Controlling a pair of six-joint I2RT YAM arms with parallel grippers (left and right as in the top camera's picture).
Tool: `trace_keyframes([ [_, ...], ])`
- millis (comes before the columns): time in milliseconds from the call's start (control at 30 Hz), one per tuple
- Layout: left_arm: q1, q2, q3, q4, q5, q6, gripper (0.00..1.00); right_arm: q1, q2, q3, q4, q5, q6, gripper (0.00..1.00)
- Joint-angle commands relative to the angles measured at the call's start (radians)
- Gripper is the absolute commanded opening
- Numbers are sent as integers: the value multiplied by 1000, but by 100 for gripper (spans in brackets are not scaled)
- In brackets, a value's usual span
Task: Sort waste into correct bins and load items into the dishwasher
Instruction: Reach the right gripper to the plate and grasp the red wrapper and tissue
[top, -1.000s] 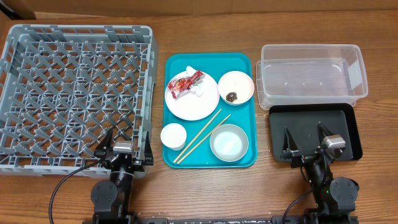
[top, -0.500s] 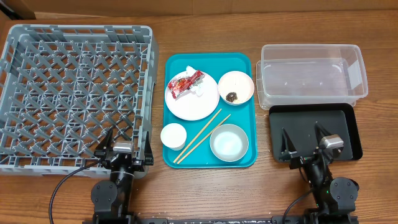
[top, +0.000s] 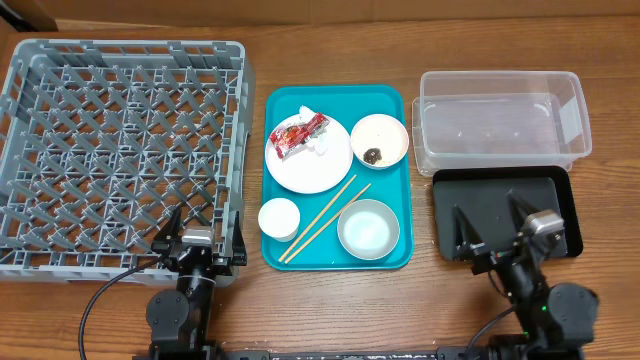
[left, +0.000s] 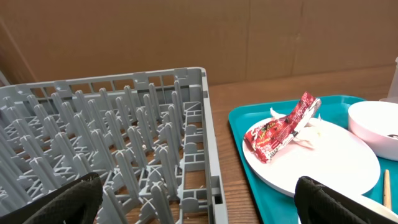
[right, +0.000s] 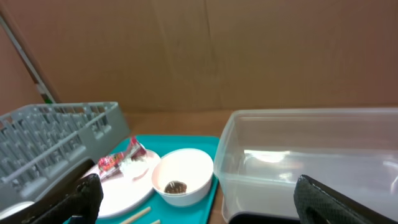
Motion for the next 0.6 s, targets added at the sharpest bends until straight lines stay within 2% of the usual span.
trace_keyframes([
  [0, 6, -10, -7, 3, 10, -6, 100, -3, 125, 150, -16, -6, 7, 100],
  [233, 6, -10, -7, 3, 10, -6, 100, -2, 536, 525, -113, -113, 37, 100],
  [433, 6, -10, -7, 3, 10, -6, 100, 0, 911, 876, -290, -175, 36, 100],
  [567, 6, -10, -7, 3, 10, -6, 100, 9, 1107, 1040, -328, -198, 34, 100],
])
